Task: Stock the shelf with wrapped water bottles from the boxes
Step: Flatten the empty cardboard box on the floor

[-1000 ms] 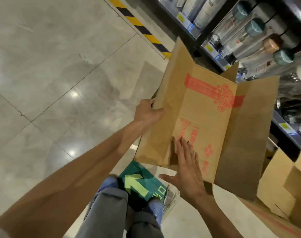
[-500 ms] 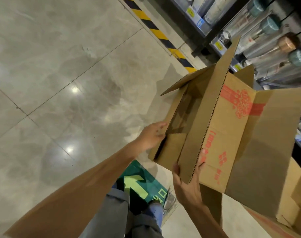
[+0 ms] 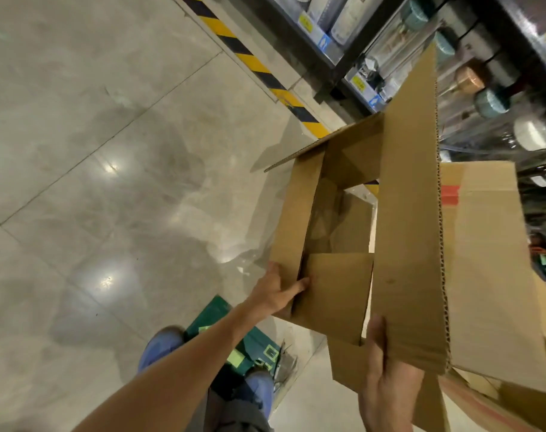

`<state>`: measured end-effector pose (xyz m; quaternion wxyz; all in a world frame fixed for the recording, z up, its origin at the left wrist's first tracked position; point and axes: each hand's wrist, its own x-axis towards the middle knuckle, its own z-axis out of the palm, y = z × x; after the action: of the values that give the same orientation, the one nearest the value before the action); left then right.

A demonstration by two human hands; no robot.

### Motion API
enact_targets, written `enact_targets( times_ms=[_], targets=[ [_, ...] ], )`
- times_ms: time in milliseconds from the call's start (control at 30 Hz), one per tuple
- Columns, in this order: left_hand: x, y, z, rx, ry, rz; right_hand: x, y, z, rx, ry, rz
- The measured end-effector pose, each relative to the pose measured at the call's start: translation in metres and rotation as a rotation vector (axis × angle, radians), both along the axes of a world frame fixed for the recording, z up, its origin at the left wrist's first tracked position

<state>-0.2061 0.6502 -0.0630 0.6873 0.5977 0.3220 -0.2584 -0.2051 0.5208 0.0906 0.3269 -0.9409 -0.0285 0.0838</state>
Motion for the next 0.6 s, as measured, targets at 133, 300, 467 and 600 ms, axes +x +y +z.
enact_targets(
  times_ms=[133,300,467,600],
  targets=[
    [-0.004,0.003,0.025,0.039,-0.061,-0.088,0.025,-0.016,0.034,0.088,-0.009,-0.103],
    [-0.053,0.05,0.034,-0.057,0.044,0.367,0.057,-0.034,0.092,0.078,-0.049,-0.236],
    [-0.069,0.079,0.042,0.01,0.246,0.508,0.084,-0.07,0.11,0.257,-0.013,-0.329],
    [-0.027,0.06,0.077,0.864,-0.212,0.09,0.082,-0.077,0.117,0.222,0.008,-0.279]
  ],
)
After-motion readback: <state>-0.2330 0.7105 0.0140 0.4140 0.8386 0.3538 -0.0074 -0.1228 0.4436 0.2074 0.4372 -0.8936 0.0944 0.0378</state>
